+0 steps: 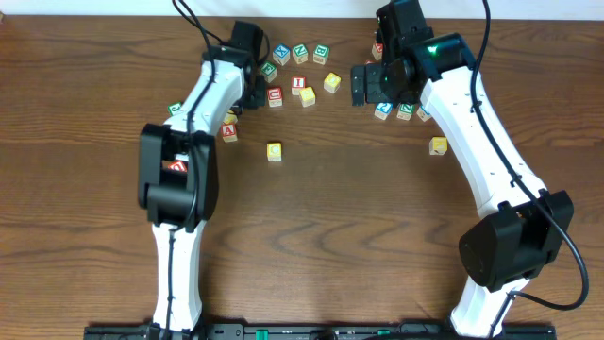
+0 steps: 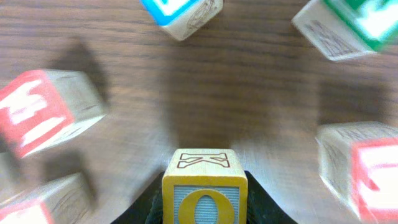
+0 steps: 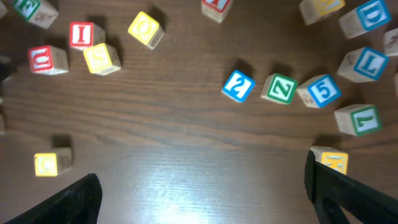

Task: Spell out CORL
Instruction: 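Carry the O block and lower it right of the C block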

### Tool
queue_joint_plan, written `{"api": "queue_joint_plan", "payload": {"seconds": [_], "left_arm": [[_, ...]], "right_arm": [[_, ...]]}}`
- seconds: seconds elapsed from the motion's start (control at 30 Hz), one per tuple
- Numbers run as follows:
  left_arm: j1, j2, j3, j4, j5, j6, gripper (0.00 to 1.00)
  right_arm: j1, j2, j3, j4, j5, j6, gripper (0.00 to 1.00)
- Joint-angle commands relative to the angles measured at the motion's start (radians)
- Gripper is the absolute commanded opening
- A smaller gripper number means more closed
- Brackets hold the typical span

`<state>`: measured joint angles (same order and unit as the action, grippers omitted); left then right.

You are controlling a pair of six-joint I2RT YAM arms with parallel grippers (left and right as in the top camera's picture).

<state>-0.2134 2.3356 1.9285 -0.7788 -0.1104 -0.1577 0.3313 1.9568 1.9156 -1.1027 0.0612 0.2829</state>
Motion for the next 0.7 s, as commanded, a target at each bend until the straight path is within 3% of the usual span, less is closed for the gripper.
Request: {"api": "queue_joint_plan", "payload": {"seconds": [0.0, 0.2, 0.4, 0.53, 0.67], "left_arm": [[-0.021, -0.166, 0.013, -0.066, -0.005, -0.02, 0.19], [-0.104, -0.28, 0.013, -0.232, -0.005, -0.1, 0.19], [-0.2, -0.285, 0.002, -0.357, 0.002, -0.222, 0.19], [-0.265, -0.282, -0.051, -0.367, 0.085, -0.268, 0.19], [-0.332, -0.282, -0.151, -0.311, 0.079, -0.337, 0.19]], "right_arm": [[-0.019, 0.009, 0.002, 0.016, 0.045, 0.003, 0.99], [-0.092, 0.009, 0.002, 0.058, 0.038, 0.105, 0.99], [-0.166, 0.009, 0.002, 0.062, 0.033, 0.106, 0.99], [-0.204, 0.009, 0.002, 0.062, 0.033, 0.106, 0.99], [-0.222, 0.009, 0.002, 0.057, 0.033, 0.106, 0.99]]}}
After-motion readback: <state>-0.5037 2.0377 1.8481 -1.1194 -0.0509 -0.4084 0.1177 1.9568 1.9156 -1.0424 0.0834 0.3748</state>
